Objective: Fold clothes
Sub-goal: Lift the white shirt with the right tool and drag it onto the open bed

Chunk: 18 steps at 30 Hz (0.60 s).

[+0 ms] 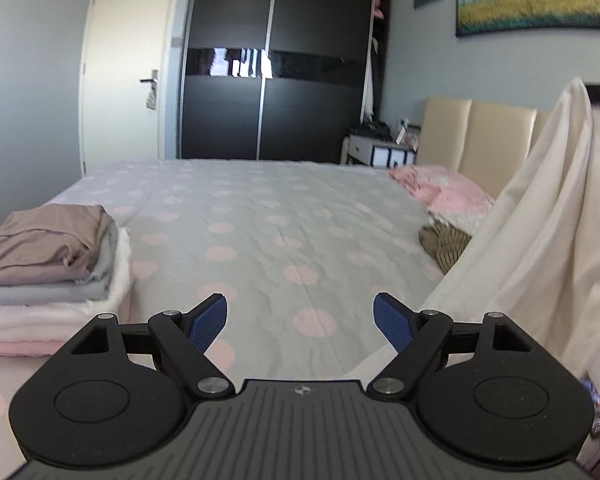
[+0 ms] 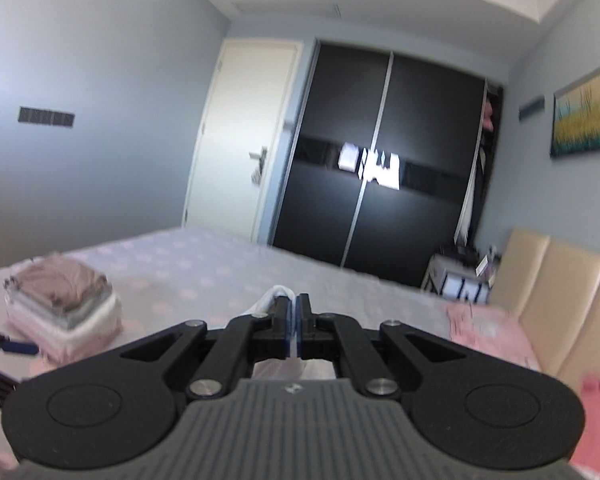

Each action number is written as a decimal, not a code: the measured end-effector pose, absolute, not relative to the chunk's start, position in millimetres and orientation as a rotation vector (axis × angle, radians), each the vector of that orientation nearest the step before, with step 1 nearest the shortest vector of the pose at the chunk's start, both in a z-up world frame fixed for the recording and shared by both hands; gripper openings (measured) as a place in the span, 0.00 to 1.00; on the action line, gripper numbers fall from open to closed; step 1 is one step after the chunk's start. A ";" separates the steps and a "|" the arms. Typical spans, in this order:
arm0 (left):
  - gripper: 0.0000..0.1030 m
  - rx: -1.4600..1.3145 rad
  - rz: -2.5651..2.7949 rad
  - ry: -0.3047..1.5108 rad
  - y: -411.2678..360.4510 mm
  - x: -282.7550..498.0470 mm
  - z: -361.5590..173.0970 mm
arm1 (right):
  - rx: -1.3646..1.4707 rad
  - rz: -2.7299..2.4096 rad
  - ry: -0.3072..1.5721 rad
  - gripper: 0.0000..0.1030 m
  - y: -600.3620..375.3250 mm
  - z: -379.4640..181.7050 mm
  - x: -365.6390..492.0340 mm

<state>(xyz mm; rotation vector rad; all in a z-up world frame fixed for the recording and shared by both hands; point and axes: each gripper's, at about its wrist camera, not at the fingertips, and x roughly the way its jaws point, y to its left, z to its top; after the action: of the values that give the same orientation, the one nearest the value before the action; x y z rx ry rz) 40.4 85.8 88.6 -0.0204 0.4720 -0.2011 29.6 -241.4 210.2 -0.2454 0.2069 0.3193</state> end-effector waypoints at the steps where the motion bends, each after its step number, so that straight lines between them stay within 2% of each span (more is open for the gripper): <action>1: 0.78 -0.009 -0.210 0.487 83.0 42.5 85.2 | -0.241 0.306 0.248 0.03 -248.6 197.0 30.1; 12: 0.78 0.026 -0.285 0.681 66.6 60.8 40.8 | -0.212 0.139 0.681 0.03 -318.4 68.8 27.2; 18: 0.78 0.094 -0.321 0.767 47.6 67.5 19.7 | -0.173 0.119 0.752 0.09 -321.4 33.9 24.4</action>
<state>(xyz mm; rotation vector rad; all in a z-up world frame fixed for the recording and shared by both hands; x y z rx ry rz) 67.5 47.6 19.7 0.0940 0.7672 -0.3209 24.4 -321.4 33.9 -0.1734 0.7520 0.1188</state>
